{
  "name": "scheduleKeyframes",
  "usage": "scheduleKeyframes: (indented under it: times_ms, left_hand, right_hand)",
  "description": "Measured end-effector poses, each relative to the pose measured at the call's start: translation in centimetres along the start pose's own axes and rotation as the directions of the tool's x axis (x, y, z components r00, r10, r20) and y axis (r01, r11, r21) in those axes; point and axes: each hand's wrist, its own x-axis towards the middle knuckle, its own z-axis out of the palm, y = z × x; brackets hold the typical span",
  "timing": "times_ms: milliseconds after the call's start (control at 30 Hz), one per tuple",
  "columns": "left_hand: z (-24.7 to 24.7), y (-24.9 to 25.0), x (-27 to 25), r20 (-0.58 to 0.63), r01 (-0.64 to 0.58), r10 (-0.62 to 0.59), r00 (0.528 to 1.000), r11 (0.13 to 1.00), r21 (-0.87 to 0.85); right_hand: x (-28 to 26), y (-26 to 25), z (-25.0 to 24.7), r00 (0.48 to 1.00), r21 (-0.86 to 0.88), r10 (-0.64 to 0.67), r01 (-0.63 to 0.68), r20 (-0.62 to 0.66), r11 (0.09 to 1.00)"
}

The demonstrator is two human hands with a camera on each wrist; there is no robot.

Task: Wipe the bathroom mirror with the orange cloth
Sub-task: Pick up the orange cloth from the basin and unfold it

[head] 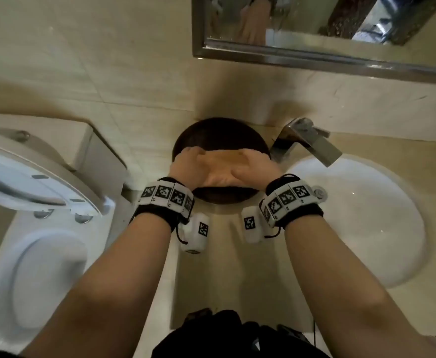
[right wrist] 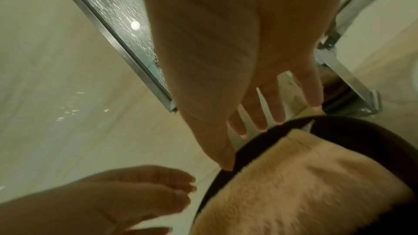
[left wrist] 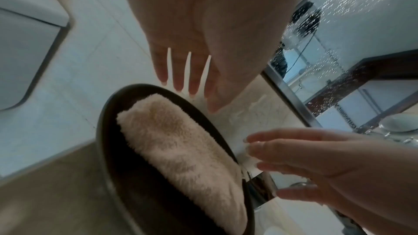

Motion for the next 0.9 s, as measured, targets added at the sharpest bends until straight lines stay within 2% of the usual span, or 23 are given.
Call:
scheduleKeyframes:
  times_ms: [133, 233, 467, 567, 700, 900]
  left_hand:
    - [1.6, -0.6, 0.8, -0.056, -0.016, 0.023, 0.998, 0.992, 0.128]
    - [3.2, -0.9, 1.2, -0.024, -0.050, 0.058, 0.998, 0.972, 0.231]
    - [5.1, -1.7, 1.9, 0.060, -0.056, 0.037, 0.998, 0.926, 0.372]
    - [5.3, -1.9, 2.3, 0.074, -0.054, 0.027, 0.997, 0.924, 0.379]
    - [5.2, -1.9, 2.6, 0.006, -0.048, 0.049, 0.999, 0.947, 0.317]
    - [4.3, -1.7, 3.3, -0.012, -0.030, 0.035, 0.999, 0.963, 0.266]
  right_hand:
    - [1.5, 0.9, 1.6, 1.000, -0.071, -0.010, 0.012, 0.028, 0.997]
    - [2.3, 1.4, 2.6, 0.997, -0.135, -0.029, 0.037, 0.066, 0.990]
    - [4.0, 2.2, 4.4, 0.989, -0.217, -0.056, 0.086, 0.140, 0.973]
    - [4.5, 2.5, 4.7, 0.990, -0.189, -0.067, 0.090, 0.124, 0.978]
    - [5.2, 2.6, 4.6, 0.995, -0.104, -0.098, 0.099, 0.017, 0.990]
    - [5.4, 2.5, 3.8, 0.992, -0.006, -0.103, 0.103, -0.077, 0.995]
